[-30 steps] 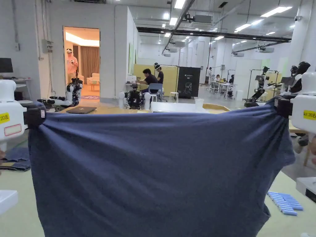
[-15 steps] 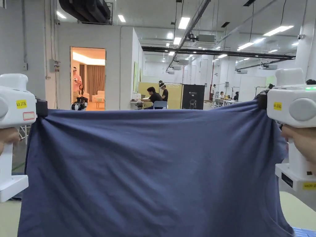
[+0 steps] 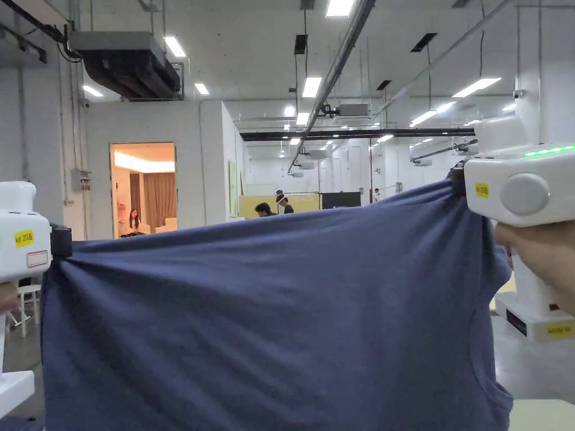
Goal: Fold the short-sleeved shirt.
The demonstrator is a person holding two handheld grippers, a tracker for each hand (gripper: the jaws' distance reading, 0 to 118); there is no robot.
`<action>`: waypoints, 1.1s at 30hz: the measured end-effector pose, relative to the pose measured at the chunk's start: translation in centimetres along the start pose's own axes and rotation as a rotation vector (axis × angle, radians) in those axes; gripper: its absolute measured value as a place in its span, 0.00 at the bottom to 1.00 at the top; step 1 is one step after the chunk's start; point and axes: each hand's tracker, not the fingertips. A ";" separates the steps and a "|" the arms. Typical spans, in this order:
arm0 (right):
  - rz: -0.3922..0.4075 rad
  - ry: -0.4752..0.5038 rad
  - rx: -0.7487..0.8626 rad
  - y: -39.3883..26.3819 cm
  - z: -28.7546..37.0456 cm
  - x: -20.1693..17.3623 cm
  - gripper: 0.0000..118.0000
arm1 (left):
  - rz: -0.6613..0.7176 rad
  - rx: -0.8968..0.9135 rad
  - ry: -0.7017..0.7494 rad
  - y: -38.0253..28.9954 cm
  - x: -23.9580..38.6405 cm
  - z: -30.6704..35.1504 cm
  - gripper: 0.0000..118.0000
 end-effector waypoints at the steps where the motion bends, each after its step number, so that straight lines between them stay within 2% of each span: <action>1: -0.017 -0.003 0.003 -0.7 -0.4 0.1 0.01 | 0.002 0.001 -0.001 -0.7 0.4 -0.7 0.02; 8: -0.007 -0.028 -0.081 -8.6 -3.1 0.5 0.01 | 0.005 -0.088 -0.024 -8.1 2.8 -4.7 0.02; 10: -0.023 -0.001 -0.122 -11.3 -3.2 1.0 0.01 | -0.011 -0.140 -0.039 -10.5 3.3 -5.4 0.02; 20: -0.048 0.053 -0.307 -26.2 0.7 1.5 0.01 | -0.012 -0.341 -0.067 -23.9 4.6 -5.4 0.02; 27: -0.068 0.096 -0.410 -33.3 8.9 2.6 0.01 | -0.028 -0.437 -0.114 -30.6 3.3 0.6 0.02; 33: -0.108 0.163 -0.414 -35.1 20.5 3.5 0.01 | 0.095 -0.474 -0.120 -34.0 0.7 9.5 0.02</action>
